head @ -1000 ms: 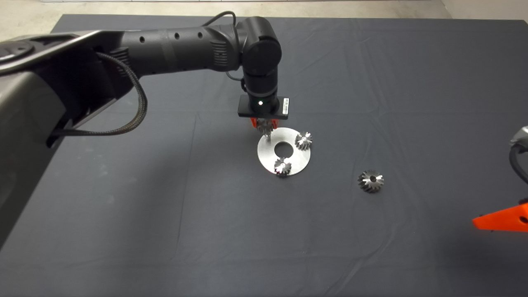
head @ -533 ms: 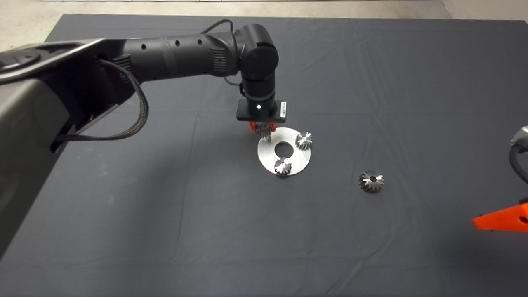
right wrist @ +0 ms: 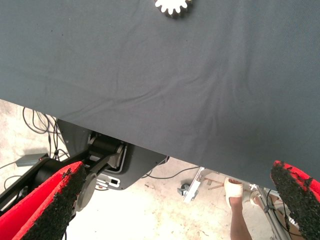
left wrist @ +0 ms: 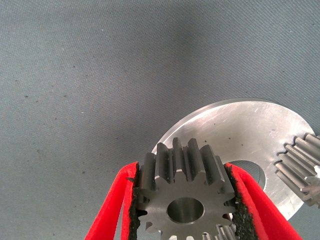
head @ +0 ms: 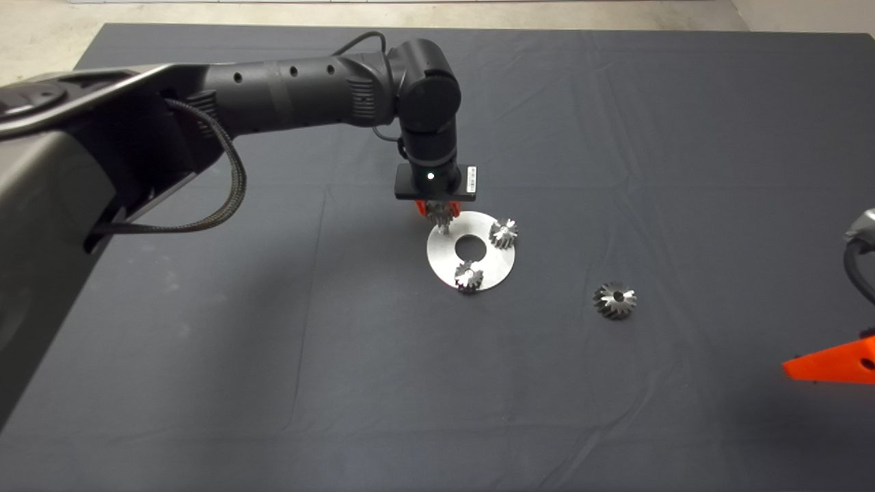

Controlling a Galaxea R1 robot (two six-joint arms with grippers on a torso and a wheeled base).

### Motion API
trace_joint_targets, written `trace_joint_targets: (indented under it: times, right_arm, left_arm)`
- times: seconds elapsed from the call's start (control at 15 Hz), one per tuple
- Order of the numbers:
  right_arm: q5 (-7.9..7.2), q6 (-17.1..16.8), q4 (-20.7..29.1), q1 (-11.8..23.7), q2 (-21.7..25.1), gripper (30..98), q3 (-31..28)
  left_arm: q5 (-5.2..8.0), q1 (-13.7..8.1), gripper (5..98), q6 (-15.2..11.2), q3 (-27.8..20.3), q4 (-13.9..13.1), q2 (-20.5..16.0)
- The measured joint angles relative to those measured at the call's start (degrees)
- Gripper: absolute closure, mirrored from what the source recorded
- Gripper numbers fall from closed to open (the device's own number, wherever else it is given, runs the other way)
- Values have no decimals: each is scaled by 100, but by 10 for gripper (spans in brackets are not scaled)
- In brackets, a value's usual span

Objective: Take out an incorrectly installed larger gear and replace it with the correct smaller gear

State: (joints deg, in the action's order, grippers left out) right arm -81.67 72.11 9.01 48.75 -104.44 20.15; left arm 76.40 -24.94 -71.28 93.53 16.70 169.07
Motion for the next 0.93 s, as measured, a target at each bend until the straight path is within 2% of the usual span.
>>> trace_joint_targets:
  times: [0.93]
  right_arm:
    - [3, 0, 0, 0, -83, 308, 0]
  left_arm:
    - [39, 0, 682, -3, 0, 0, -1]
